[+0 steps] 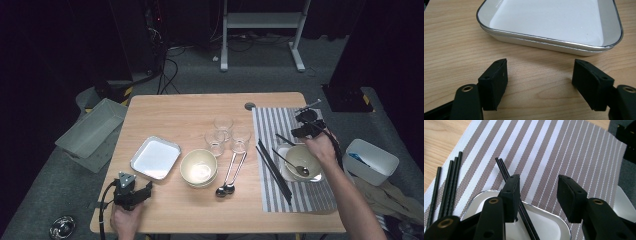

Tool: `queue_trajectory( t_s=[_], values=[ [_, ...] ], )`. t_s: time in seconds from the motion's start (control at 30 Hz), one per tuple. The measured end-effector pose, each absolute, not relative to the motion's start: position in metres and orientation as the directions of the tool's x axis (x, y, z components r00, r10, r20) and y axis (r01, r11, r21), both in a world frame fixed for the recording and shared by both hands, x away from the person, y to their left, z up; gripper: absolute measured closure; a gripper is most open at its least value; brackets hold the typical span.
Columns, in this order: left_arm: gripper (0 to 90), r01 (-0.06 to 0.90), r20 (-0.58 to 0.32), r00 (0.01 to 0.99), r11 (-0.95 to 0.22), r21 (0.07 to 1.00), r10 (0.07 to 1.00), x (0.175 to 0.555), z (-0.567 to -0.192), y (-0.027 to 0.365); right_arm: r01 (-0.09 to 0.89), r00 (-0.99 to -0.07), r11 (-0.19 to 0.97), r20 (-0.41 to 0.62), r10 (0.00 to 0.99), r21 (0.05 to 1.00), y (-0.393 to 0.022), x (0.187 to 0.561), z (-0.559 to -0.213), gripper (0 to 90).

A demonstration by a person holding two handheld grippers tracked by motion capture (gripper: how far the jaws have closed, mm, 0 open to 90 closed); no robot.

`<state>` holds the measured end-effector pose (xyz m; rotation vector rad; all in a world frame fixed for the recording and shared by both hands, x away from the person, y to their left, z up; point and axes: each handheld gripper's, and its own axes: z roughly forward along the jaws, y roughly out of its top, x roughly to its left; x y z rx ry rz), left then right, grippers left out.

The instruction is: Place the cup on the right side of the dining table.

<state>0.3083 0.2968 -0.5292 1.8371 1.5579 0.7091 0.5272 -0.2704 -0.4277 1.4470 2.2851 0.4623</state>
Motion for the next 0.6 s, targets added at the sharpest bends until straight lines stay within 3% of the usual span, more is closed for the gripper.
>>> queue_trajectory(
  t_s=[0.6],
  values=[
    [29.0,0.654,0.008,0.16,-0.112,0.748,0.987,0.308,-0.529,0.297,0.822,-0.398,0.408,-0.111,0.911,0.396,-0.257,0.553,-0.451,52.6]
  ],
)
